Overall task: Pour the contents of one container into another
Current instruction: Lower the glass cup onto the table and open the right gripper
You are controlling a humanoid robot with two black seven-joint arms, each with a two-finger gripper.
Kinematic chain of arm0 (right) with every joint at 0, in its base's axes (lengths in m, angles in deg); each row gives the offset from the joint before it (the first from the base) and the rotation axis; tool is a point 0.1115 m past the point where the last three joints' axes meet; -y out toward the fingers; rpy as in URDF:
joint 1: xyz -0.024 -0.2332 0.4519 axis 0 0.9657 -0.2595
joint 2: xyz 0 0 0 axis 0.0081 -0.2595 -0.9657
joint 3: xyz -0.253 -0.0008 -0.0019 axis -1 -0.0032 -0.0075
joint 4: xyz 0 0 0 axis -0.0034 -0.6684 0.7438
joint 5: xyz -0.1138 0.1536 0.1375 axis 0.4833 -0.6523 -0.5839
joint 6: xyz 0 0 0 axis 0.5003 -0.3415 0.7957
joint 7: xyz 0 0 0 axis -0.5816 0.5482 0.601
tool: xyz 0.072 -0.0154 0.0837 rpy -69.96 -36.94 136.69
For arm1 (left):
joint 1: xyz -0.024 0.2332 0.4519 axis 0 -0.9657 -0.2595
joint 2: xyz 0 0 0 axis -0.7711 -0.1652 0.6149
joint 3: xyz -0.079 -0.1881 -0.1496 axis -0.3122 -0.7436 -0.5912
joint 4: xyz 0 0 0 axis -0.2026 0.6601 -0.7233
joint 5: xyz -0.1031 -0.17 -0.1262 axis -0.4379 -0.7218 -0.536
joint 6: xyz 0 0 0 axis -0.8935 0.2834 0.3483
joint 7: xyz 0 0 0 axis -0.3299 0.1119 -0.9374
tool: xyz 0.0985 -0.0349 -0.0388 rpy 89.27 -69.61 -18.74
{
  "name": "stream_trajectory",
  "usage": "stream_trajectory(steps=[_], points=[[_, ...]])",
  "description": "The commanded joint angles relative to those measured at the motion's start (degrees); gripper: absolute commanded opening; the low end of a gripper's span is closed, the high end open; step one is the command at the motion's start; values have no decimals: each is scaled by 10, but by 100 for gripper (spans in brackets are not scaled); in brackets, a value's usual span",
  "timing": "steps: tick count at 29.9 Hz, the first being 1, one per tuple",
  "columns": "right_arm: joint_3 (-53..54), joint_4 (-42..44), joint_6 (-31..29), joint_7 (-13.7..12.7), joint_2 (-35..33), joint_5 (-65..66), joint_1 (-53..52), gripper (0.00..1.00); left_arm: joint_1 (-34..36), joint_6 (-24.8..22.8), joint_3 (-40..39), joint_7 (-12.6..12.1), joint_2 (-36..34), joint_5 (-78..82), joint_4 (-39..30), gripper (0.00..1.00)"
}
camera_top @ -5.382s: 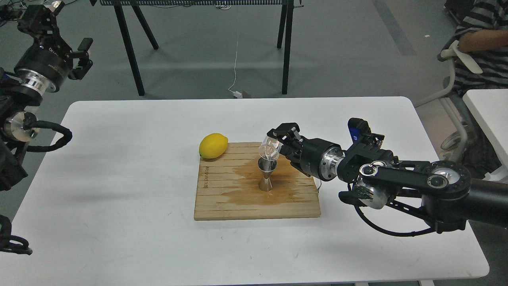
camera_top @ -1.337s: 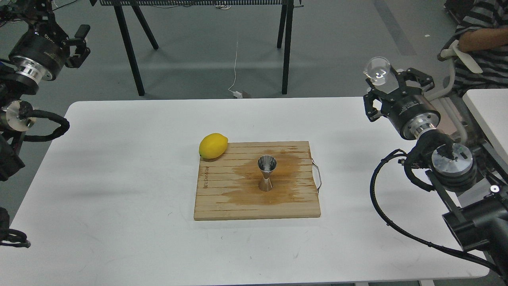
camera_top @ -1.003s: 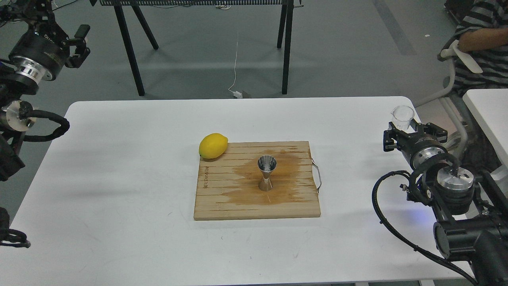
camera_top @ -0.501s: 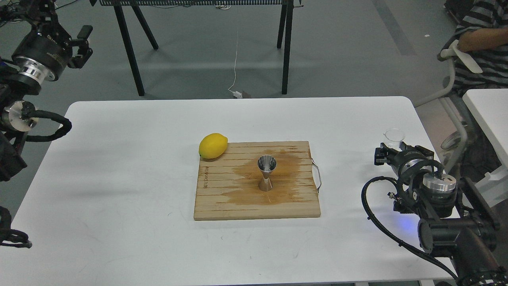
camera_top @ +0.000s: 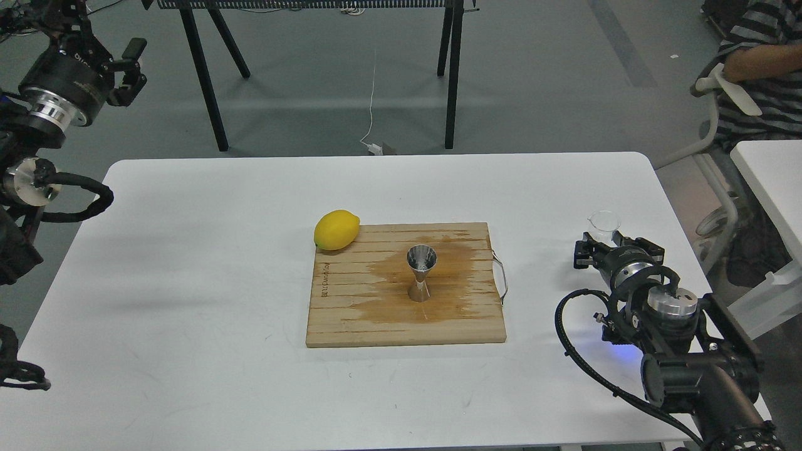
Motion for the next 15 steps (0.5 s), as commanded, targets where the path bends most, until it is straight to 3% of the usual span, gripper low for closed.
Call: stream_trajectory(steps=[1,15], points=[[-4,6,-7,3,2,0,4,31,0,0,0,0,0,0,0,99],[-38,20,1,3,2,1,12,45,0,0,0,0,0,1,0,99]])
